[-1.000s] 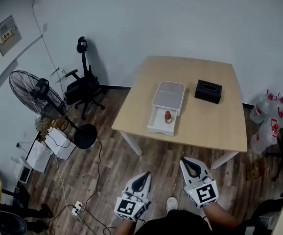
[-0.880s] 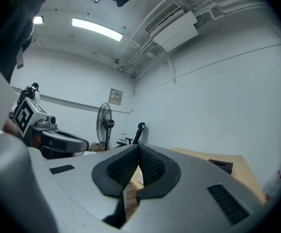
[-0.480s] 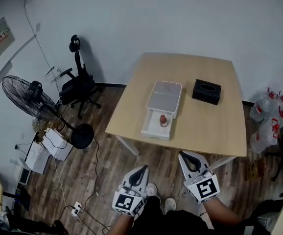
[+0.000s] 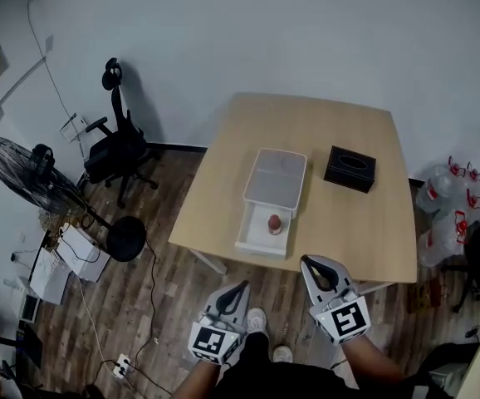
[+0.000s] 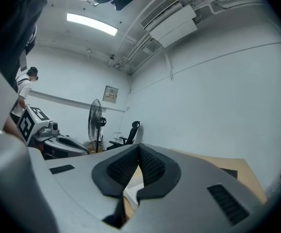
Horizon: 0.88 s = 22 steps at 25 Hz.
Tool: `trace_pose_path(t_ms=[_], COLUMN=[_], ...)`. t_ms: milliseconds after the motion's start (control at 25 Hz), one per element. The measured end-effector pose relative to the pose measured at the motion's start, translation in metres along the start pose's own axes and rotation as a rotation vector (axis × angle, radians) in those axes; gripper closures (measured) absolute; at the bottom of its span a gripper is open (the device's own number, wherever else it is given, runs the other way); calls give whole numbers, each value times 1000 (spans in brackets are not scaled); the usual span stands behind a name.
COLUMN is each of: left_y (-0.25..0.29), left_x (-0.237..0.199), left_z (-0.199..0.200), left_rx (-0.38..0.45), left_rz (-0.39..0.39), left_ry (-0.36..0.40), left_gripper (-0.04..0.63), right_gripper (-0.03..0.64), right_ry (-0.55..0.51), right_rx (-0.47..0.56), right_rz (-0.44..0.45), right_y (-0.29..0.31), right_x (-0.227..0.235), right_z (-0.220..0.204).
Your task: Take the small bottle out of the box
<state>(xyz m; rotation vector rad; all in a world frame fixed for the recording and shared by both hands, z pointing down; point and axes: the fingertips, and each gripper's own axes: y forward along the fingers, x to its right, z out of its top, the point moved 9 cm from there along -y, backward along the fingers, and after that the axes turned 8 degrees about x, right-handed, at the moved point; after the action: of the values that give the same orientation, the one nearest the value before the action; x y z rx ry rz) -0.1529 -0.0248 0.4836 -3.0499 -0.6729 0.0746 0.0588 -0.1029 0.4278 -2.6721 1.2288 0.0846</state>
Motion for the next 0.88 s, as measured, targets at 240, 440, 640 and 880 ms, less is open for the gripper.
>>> trace_pose_path(t_ms=[240, 440, 640, 880], left_y=[37, 67, 97, 130], left_x=[-63, -101, -115, -118], left_z=[3, 10, 7, 2], left_rx=[-17, -18, -15, -22], left_rz=[-19, -82, -161, -214], left_ry=[28, 55, 45, 51], left_gripper=[581, 581, 581, 581], right_gripper=[604, 604, 604, 604], right_ry=[9, -33, -60, -43], right_rx=[-37, -85, -141, -177], right_rz=[-34, -58, -95, -128], right_y=[45, 79, 96, 106], right_x=[13, 24, 36, 54], right_z=[-14, -26, -34, -38])
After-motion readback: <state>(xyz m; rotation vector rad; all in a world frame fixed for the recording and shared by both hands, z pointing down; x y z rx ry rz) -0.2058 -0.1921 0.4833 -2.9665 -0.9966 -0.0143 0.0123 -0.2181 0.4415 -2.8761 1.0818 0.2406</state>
